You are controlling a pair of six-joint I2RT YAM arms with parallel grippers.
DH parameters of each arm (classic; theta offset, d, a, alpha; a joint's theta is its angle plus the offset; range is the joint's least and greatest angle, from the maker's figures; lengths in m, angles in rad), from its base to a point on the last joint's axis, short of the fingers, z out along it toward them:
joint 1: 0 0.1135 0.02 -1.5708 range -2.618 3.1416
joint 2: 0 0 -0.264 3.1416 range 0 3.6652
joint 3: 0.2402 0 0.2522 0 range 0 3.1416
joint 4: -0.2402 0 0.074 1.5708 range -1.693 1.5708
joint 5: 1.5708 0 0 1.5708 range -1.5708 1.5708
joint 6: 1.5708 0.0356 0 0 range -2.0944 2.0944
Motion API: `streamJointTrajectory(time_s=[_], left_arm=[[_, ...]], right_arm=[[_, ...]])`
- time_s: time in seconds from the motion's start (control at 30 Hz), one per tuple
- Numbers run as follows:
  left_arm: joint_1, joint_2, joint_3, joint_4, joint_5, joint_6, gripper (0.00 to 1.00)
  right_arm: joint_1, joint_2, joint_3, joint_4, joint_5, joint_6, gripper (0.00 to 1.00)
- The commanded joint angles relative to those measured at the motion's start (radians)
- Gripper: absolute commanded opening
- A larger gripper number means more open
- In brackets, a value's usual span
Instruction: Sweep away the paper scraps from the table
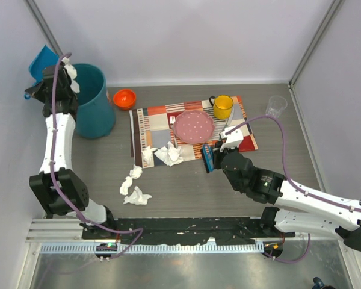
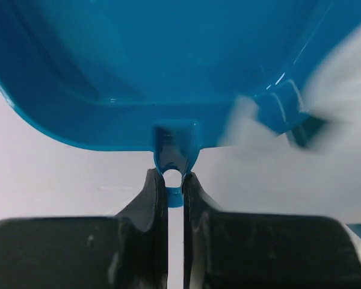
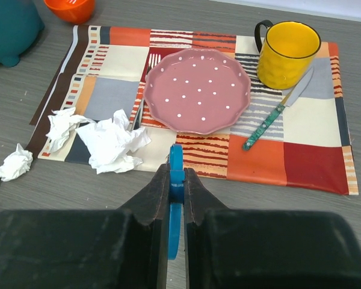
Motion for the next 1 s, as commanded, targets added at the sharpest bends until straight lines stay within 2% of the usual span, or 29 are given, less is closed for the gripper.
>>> streamJointTrajectory(time_s=[0.0, 0.03, 0.13, 0.27, 0.53, 0.57, 0.63, 0.67, 0.7, 0.8, 0.97], left_arm=[[-0.011, -0.032, -0.062, 0.474, -0.143, 0.337, 0.0], [-0.015, -0.031, -0.076, 0.569, -0.144, 0.373, 0.0], [-0.023, -0.031, -0.132, 0.707, -0.144, 0.476, 0.0], [-0.029, -0.037, -0.17, 0.773, -0.135, 0.525, 0.0], [-0.028, -0.054, -0.201, 0.778, -0.121, 0.515, 0.0], [-0.029, -0.055, -0.19, 0.748, -0.12, 0.451, 0.0], [-0.028, -0.072, -0.129, 0.45, -0.1, 0.296, 0.0], [-0.028, -0.076, -0.031, 0.324, -0.051, 0.203, 0.0], [-0.028, -0.077, 0.017, 0.055, -0.013, 0.027, 0.0], [-0.028, -0.078, 0.132, -0.207, 0.104, -0.17, 0.0], [-0.028, -0.109, 0.149, -0.421, 0.236, -0.327, 0.0]], right_arm=[[-0.002, -0.011, 0.005, 0.054, -0.027, 0.001, 0.01], [-0.002, -0.009, 0.005, 0.059, -0.037, -0.007, 0.01], [-0.002, 0.0, 0.002, 0.082, -0.075, -0.039, 0.01], [0.0, 0.029, 0.005, 0.129, -0.124, -0.105, 0.01], [0.0, 0.175, 0.08, 0.236, -0.219, -0.35, 0.01], [0.0, 0.189, 0.086, 0.252, -0.224, -0.376, 0.01], [-0.002, 0.237, 0.112, 0.298, -0.241, -0.45, 0.01], [-0.002, 0.254, 0.123, 0.315, -0.247, -0.474, 0.01], [-0.002, 0.276, 0.152, 0.344, -0.253, -0.497, 0.01], [-0.021, 0.363, 0.215, 0.402, -0.3, -0.6, 0.01], [-0.095, 0.546, 0.269, 0.506, -0.539, -0.776, 0.01]])
